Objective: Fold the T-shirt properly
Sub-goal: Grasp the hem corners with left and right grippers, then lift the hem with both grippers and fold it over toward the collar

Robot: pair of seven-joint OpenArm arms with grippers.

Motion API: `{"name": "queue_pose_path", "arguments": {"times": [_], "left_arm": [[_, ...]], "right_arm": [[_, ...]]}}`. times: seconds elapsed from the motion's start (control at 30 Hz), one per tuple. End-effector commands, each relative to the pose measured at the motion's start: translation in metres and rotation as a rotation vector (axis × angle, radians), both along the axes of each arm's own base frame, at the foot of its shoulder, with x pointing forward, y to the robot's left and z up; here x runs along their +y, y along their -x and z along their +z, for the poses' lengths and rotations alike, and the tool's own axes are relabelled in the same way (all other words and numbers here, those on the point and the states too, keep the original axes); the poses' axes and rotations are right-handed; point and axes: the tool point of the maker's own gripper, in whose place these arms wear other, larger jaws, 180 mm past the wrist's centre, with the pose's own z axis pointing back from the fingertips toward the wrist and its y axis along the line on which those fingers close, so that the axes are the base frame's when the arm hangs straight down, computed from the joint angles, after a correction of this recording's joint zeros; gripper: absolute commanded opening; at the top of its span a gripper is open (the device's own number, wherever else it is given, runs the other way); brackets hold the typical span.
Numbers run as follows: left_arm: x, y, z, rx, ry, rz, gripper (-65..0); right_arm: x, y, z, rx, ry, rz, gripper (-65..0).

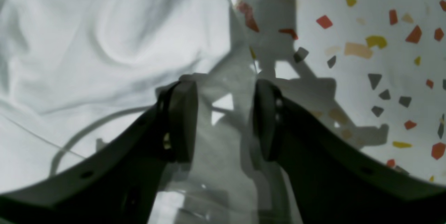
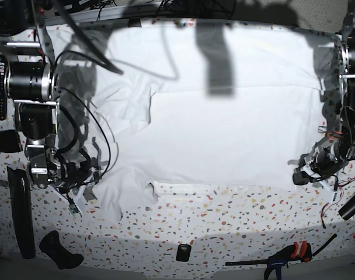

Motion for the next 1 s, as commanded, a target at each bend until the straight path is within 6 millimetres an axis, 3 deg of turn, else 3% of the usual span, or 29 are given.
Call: {"name": "queue_pose_path", "arguments": {"times": [0.0, 0.13, 0.17, 0.5, 0.8, 0.97], "left_arm": [[0.007, -0.019, 0.031, -0.090, 0.009, 0.015, -65.0], [0.007, -0.019, 0.031, -0.093, 0.009, 0.016, -65.0], [0.007, -0.019, 0.031, -0.095, 0.009, 0.016, -65.0], [0.002, -0.028, 0.051, -0.156, 0.000, -0.004, -65.0], [-0.001, -0.030, 0.056, -0.143, -0.012, -0.026, -65.0], [-0.005, -0.033, 0.066, -0.169, -0.021, -0.043, -65.0]], "right_arm": [[-0.001, -0.014, 0.019, -0.034, -0.006, -0.004, -42.6], [0.000, -0.019, 0.029, -0.027, -0.023, -0.014, -64.1], [-0.001, -0.020, 0.031, -0.021, -0.018, -0.016, -65.0], [-0.004, -0.045, 0.073, -0.082, 0.010, -0.011, -65.0], [0.003, -0.046, 0.089, -0.086, -0.066, -0.009, -65.0], [-0.010, -0.041, 0.106, -0.091, -0.053, -0.019, -65.0]]}}
